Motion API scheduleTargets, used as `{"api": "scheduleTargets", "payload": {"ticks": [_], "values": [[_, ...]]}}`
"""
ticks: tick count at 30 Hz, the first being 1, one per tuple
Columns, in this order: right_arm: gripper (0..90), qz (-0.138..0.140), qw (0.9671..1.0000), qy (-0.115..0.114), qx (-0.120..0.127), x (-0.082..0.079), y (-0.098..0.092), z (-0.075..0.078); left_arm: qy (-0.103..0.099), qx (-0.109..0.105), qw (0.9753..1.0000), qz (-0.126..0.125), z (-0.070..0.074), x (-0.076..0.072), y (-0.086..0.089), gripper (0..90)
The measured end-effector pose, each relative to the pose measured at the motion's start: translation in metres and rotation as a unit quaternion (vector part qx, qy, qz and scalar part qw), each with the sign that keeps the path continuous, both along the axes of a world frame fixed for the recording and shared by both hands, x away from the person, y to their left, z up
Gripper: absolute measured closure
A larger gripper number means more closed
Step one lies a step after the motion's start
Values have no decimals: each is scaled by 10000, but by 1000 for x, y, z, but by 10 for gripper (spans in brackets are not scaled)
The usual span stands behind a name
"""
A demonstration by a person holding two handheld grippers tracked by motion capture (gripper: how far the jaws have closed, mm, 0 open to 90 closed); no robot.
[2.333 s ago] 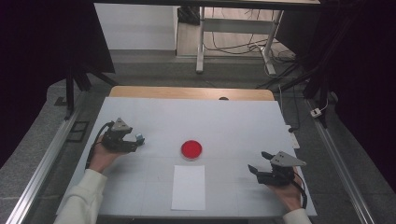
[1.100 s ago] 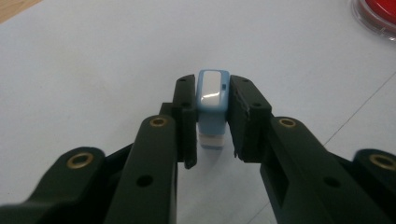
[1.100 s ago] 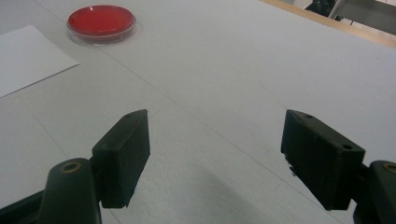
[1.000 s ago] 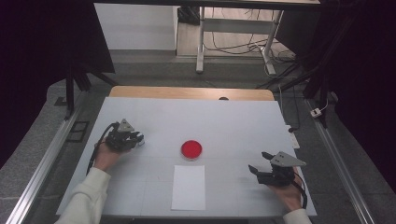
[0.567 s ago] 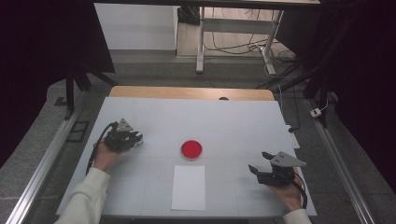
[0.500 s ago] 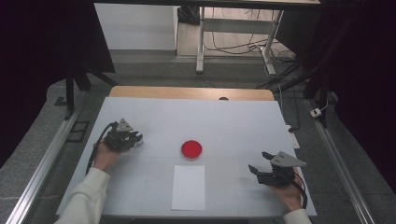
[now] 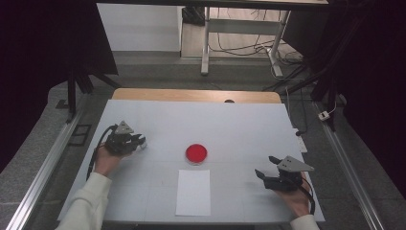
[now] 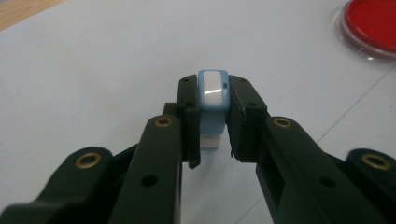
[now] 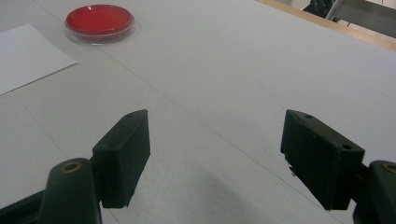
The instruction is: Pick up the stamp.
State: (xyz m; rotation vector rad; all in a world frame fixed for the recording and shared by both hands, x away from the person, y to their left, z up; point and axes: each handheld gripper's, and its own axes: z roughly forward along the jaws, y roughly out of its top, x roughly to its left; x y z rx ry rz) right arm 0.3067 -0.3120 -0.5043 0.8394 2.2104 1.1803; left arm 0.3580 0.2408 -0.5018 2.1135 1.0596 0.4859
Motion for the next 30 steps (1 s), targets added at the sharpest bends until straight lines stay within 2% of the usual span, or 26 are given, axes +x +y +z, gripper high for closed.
{"api": "scheduleTargets", "payload": {"ticks": [16, 30], "values": [[241, -12, 10000, -1, -24, 0, 0, -1, -98, -502, 9985, -197, 14, -6, -9, 756], [241, -14, 10000, -8, -27, 0, 1, 0, -189, -925, 9946, -427, 29, -14, -19, 756]]}}
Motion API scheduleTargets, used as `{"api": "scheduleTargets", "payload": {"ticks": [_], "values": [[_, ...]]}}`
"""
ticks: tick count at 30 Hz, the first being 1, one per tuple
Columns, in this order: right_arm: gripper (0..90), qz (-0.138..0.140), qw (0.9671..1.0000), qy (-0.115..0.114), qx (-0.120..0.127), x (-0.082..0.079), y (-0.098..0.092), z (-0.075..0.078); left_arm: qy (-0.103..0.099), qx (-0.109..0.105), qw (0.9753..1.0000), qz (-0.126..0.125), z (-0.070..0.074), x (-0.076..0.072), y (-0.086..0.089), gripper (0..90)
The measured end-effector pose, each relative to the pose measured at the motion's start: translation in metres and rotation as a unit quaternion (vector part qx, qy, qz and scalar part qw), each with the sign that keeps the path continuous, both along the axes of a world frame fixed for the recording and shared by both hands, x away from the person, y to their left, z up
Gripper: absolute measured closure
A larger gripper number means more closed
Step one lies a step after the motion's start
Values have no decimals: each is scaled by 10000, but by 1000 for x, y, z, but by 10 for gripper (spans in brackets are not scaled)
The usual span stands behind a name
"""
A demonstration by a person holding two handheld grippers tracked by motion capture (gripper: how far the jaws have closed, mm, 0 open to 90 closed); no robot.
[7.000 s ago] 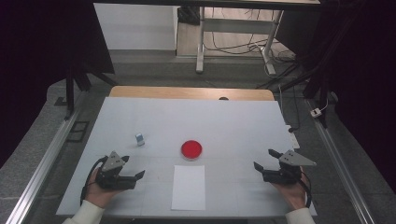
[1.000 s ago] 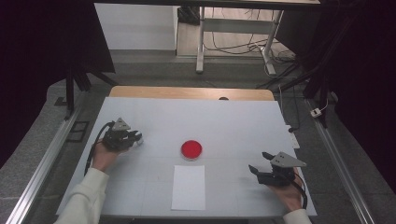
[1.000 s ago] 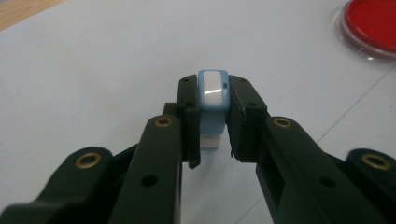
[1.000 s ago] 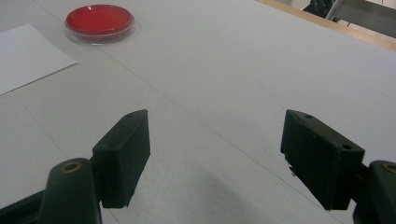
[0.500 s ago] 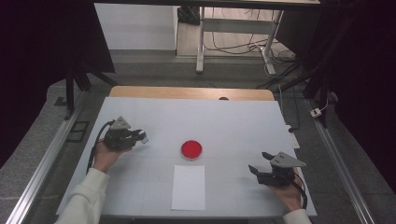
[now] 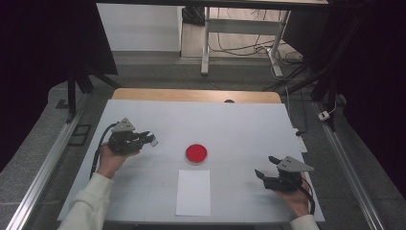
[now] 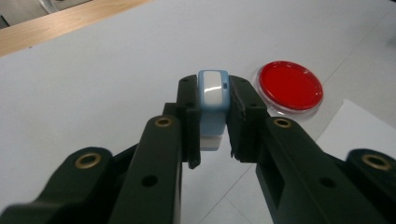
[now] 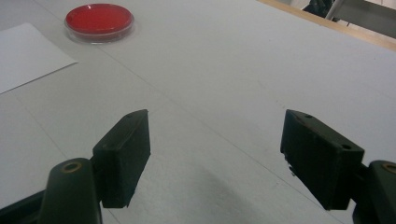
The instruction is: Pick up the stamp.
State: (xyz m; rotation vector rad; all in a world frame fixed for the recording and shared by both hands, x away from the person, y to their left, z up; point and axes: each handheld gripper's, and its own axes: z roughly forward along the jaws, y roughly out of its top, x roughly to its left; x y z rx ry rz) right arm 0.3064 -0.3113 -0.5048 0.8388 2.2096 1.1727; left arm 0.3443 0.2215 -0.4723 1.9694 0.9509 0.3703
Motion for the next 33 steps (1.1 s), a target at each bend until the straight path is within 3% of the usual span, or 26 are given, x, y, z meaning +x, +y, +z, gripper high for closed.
{"api": "scheduleTargets", "payload": {"ticks": [16, 33], "values": [[242, -1, 10000, -2, -4, 0, 1, -1, -40, -287, 9995, -152, 7, -6, -10, 756], [241, 8, 10000, -24, 8, 0, 1, -1, -149, -572, 9968, -534, 17, -16, -32, 756]]}}
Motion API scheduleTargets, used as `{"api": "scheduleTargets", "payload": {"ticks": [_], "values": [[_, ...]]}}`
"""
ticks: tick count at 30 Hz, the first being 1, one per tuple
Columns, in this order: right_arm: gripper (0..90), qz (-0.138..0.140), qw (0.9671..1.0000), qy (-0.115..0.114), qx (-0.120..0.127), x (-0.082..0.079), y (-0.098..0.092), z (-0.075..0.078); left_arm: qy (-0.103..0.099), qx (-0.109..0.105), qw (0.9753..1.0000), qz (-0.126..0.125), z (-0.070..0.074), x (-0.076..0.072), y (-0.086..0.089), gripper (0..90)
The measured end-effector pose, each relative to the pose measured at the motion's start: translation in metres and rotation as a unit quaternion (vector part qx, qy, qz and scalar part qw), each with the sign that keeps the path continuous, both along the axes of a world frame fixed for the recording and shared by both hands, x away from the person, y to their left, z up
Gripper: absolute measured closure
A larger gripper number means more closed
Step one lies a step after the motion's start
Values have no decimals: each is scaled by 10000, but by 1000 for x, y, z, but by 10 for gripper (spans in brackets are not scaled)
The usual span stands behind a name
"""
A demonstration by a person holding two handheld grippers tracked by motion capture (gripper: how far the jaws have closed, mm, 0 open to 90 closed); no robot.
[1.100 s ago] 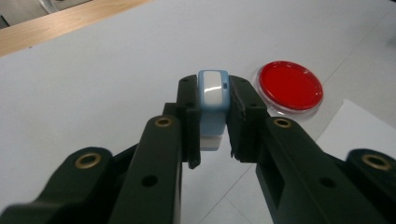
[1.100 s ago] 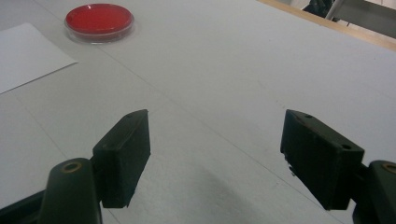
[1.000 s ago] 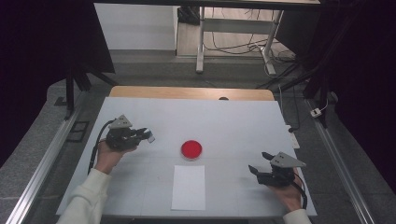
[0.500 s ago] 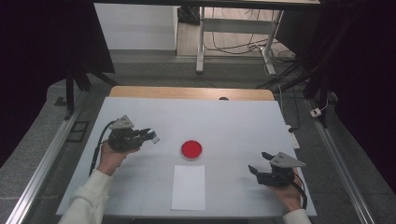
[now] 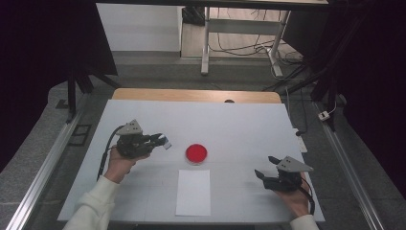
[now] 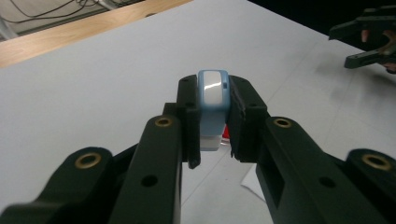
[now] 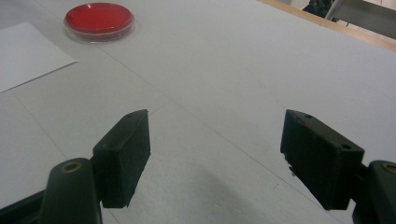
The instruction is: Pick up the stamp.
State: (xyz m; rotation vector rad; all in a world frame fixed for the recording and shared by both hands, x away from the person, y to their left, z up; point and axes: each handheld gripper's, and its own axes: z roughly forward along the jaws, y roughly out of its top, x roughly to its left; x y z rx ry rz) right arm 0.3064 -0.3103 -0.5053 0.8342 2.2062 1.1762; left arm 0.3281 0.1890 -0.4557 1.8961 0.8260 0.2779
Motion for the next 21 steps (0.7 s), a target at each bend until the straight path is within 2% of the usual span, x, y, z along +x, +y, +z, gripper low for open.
{"api": "scheduleTargets", "payload": {"ticks": [9, 21], "values": [[241, -4, 10000, 0, -3, 0, 0, 0, 64, -133, 9995, -262, 2, -4, -11, 756], [242, -13, 10000, 13, -25, 0, 0, 0, 86, -144, 9986, -505, 3, -8, -27, 756]]}}
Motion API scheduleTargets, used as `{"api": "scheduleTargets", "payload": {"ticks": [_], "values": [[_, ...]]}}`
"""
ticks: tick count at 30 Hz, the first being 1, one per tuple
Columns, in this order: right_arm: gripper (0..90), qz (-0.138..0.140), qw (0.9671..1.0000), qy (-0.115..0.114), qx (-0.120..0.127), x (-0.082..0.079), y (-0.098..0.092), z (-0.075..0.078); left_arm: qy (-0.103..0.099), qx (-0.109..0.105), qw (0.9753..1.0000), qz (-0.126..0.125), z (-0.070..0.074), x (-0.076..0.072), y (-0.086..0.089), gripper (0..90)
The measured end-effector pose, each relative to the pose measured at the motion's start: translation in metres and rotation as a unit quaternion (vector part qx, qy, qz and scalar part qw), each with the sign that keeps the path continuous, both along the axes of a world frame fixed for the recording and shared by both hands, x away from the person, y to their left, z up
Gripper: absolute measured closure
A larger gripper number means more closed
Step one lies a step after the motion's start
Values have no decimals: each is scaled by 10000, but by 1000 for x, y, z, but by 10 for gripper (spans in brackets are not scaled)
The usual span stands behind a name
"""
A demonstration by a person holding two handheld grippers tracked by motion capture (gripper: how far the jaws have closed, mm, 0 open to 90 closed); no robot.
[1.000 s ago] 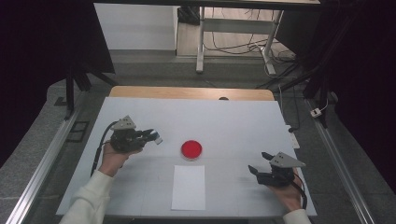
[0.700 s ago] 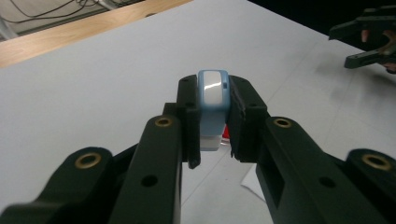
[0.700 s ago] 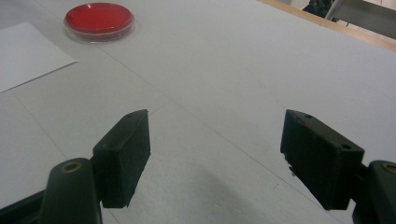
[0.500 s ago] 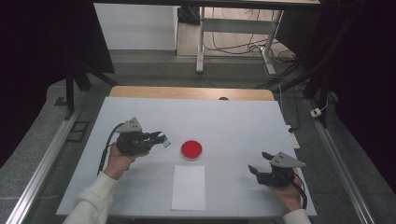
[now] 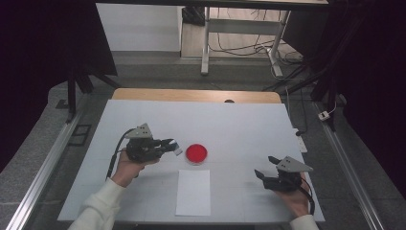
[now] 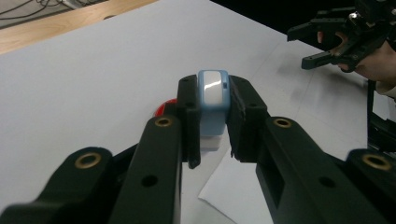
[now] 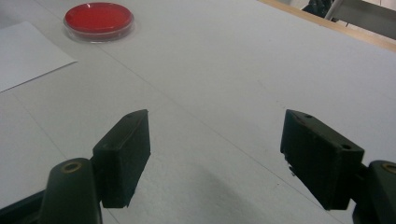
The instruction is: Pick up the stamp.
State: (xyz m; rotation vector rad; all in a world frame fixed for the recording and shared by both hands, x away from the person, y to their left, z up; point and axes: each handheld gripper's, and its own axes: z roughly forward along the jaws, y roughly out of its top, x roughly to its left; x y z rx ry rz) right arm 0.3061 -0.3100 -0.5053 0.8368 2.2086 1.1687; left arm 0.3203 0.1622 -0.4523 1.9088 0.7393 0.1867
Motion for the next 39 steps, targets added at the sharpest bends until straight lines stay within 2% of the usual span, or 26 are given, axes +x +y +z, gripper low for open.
{"api": "scheduleTargets", "payload": {"ticks": [6, 12, 27, 39], "values": [[242, -3, 10000, 0, -16, 0, 0, 0, 61, -114, 9998, -158, 1, -2, -8, 756], [242, -4, 10000, 7, -24, 0, 1, 0, 54, -111, 9996, -242, 1, -3, -17, 756], [241, 2, 10000, -6, 17, 0, 1, 0, 87, 42, 9987, -493, -3, -3, -46, 756], [242, -7, 10000, -9, -6, -1, 0, 0, 133, 103, 9983, -559, -8, -2, -58, 756]]}}
